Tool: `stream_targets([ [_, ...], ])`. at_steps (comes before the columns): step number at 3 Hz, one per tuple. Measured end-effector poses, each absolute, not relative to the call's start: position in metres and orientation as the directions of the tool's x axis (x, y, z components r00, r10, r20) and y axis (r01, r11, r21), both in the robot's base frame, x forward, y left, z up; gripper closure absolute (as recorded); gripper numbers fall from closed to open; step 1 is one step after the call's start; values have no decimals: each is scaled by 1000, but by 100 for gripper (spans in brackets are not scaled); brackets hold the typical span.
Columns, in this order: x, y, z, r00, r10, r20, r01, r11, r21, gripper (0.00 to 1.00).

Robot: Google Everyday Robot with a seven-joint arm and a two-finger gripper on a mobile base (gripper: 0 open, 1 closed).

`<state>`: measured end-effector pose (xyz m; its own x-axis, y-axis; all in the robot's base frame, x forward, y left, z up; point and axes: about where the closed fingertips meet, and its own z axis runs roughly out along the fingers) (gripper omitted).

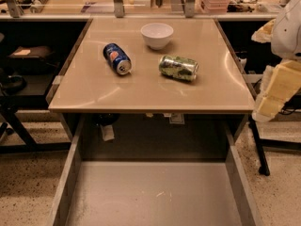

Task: Place green can into top drawer

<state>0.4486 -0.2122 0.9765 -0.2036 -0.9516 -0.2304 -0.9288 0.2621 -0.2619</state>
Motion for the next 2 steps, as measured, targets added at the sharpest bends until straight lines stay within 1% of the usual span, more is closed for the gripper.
stream_targets([
  [1,472,-204,972,-166,-942,-290,-927,250,-281,0],
  [2,495,-202,962,-131,-908,-399,-920,261,-292,0],
])
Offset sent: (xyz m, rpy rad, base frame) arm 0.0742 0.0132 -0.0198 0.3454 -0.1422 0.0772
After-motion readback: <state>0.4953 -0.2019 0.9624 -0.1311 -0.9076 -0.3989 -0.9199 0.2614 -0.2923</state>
